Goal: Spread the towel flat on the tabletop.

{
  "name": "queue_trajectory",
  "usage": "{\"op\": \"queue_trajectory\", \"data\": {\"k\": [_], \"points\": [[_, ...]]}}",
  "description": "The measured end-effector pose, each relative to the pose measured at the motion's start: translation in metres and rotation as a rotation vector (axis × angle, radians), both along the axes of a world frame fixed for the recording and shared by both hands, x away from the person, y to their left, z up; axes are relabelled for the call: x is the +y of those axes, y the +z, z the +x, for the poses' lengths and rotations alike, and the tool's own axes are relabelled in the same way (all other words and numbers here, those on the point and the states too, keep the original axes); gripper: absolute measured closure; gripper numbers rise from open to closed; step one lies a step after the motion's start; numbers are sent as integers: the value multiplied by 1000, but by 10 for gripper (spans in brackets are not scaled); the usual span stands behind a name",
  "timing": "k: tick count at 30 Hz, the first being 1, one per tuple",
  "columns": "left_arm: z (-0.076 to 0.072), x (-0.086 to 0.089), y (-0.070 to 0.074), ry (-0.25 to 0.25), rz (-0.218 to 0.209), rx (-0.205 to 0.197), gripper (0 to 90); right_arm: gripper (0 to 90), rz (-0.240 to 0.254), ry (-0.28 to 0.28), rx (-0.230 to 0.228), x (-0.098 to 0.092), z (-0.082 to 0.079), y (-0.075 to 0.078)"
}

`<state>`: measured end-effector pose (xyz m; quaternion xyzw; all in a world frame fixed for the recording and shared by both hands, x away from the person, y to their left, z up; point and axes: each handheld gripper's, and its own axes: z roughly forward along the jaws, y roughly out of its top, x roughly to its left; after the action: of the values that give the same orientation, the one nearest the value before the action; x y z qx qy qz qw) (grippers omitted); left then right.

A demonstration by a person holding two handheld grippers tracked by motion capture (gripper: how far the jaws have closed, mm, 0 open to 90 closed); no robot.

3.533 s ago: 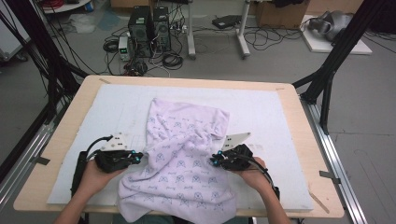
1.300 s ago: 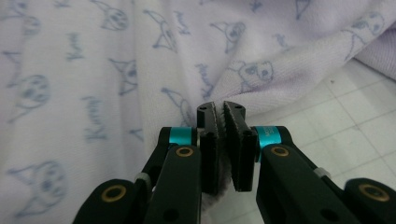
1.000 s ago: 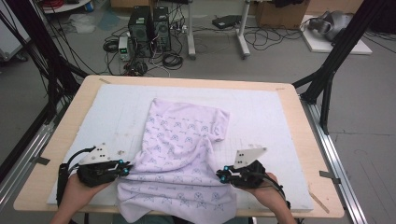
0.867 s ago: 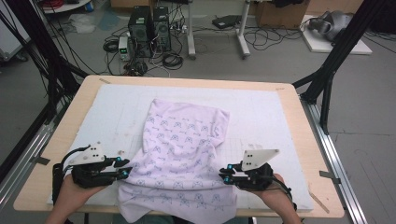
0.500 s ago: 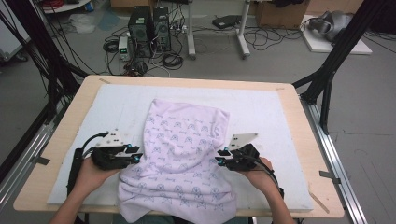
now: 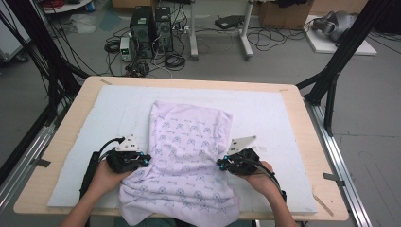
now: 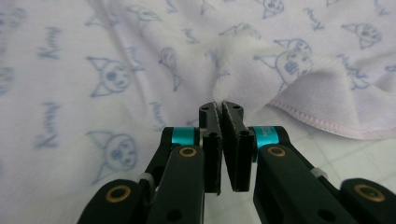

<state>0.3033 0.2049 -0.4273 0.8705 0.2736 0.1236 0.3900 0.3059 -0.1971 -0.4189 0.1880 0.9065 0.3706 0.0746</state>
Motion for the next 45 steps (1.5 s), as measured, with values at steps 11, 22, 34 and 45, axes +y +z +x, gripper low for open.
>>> {"op": "queue_trajectory", "data": {"k": [11,22,34,45], "points": [[-2,31,18,89,-93,-13,708,754,95,-48,-39,-36,-21,31],[29,0,-11,102,-26,69,560,543,-14,-112,26,4,28,-13],[22,9,0,122,-69,1,877,859,33,-87,51,-11,28,-13],[31,15,-2,208,-108,5,605,778,17,-97,48,-34,19,2]]}}
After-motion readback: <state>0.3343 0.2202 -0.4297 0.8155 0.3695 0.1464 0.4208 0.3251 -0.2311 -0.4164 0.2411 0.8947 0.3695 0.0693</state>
